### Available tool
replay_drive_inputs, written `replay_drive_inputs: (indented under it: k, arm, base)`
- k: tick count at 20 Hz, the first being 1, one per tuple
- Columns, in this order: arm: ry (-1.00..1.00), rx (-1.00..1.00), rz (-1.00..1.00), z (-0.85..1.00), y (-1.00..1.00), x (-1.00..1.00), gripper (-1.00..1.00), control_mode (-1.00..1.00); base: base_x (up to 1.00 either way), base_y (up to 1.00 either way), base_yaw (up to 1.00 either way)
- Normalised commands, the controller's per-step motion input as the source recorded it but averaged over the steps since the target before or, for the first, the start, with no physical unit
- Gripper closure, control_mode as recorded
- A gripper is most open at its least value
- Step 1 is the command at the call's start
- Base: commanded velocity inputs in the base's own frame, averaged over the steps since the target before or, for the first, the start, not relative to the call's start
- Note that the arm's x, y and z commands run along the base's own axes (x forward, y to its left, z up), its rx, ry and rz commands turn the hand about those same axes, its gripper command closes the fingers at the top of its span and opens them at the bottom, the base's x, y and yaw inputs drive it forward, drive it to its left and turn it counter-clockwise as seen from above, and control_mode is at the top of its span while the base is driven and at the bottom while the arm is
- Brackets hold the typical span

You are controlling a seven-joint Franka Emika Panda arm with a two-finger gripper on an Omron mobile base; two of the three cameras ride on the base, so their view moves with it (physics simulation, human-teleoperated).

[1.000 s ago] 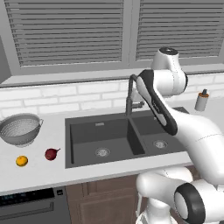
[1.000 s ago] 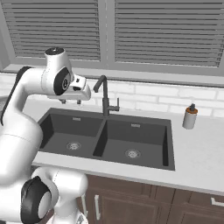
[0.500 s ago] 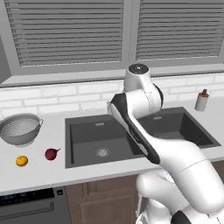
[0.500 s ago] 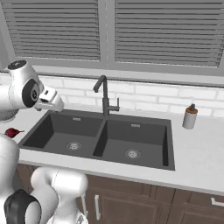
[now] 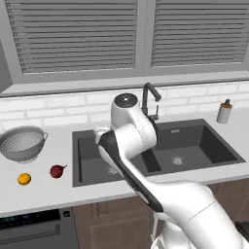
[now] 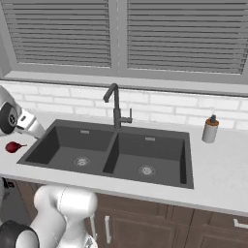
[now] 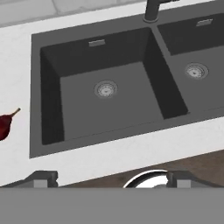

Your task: Put the colander in the sink, put the tangerine, pear in the colander, and turn on the sink faucet and pour water over the colander.

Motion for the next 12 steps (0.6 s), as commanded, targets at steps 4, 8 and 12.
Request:
replay_drive_inputs:
  k: [4, 8, 12]
  arm:
    - [0.0, 0.08, -0.02, -0.27, 1.0, 0.08, -1.0, -1.0]
    - [0.0, 0.18, 0.01, -0.13, 1.0, 0.31, -1.0, -1.0]
    - [0.0, 0.23, 0.05, -0.01, 1.0, 0.47, -1.0, -1.0]
  base:
    - [0.0, 0.0, 0.0]
    - [0.0, 0.0, 0.0]
    - [0.0, 0.0, 0.0]
